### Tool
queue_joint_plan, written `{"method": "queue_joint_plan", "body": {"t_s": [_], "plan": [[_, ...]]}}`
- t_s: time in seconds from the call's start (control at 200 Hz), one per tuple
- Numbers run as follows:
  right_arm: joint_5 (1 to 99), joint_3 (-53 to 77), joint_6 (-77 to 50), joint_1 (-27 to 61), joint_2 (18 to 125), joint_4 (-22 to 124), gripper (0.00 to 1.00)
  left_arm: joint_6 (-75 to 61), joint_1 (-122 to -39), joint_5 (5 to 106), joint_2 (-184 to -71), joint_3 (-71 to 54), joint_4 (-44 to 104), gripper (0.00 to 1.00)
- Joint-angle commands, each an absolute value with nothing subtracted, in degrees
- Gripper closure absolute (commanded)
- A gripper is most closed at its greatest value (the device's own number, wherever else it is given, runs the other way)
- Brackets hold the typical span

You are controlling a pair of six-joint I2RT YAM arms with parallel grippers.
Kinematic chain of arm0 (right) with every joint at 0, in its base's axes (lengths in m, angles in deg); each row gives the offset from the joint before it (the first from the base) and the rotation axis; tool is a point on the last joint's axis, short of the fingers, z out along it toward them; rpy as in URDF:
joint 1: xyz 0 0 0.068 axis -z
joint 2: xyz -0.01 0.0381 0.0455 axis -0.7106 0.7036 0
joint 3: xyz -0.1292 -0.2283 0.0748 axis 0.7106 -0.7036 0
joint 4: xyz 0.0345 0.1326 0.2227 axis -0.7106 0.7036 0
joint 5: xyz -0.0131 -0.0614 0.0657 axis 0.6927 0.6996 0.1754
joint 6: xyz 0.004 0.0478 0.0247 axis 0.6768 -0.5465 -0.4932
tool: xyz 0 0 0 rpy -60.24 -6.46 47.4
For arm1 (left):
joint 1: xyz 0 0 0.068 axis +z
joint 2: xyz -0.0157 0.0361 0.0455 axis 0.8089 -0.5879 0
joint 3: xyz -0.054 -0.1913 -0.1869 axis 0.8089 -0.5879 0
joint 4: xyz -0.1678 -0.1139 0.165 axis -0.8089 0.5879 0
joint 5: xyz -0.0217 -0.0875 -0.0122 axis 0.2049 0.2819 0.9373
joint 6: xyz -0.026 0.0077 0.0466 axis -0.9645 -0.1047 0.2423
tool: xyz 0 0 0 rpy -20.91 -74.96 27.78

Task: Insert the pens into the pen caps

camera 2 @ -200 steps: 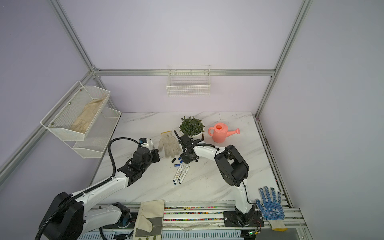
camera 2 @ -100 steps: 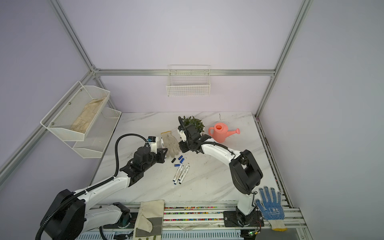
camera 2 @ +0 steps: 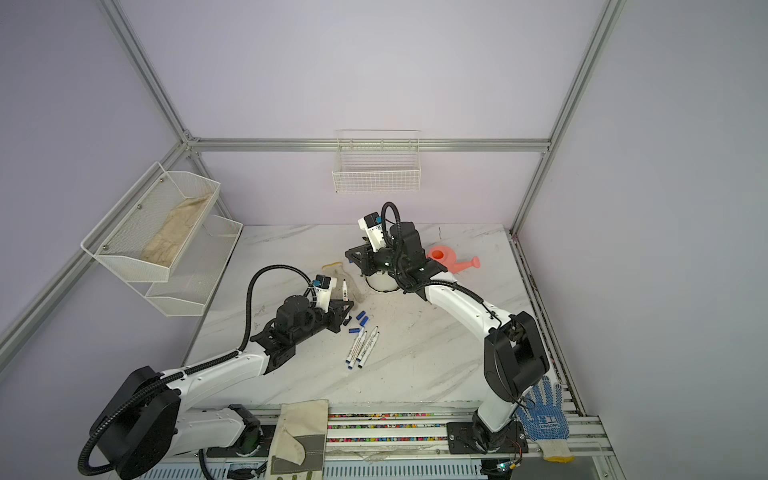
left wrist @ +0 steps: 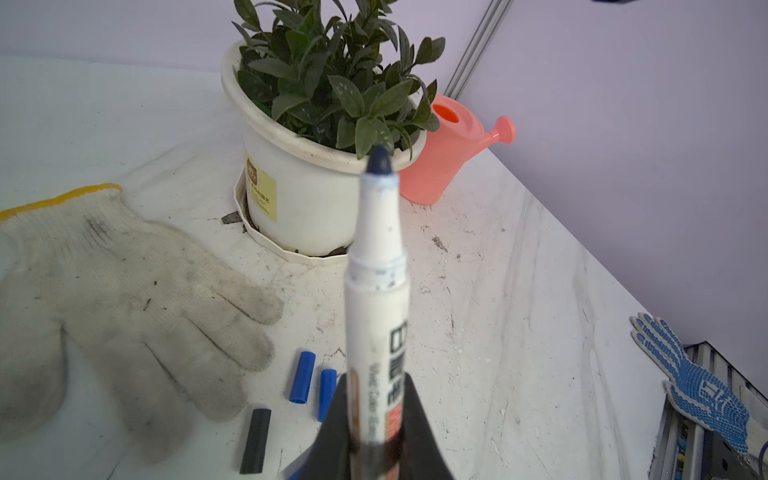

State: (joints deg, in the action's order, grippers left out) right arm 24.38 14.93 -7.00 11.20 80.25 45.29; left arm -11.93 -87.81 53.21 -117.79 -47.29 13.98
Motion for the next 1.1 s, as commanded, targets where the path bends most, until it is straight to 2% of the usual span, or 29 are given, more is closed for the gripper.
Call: {"method": "queue_joint_plan", "body": {"t_s": [0.0, 0.165, 1.095], "plan": [[17.6, 16.3, -6.5, 11.0, 80.9, 44.9, 1.0, -10.7, -88.3, 54.2, -117.9, -44.4, 9.9, 1.0], [15.3, 17.9, -3.5, 11.0, 82.3, 50.9, 1.0, -11.0, -88.4, 53.9, -118.5, -43.9, 8.8, 1.0], [14.9, 16.8, -2.5, 11.0, 83.2, 52.8, 1.0, -11.7, -88.8, 53.1, -118.5, -44.2, 3.8, 1.0]]}}
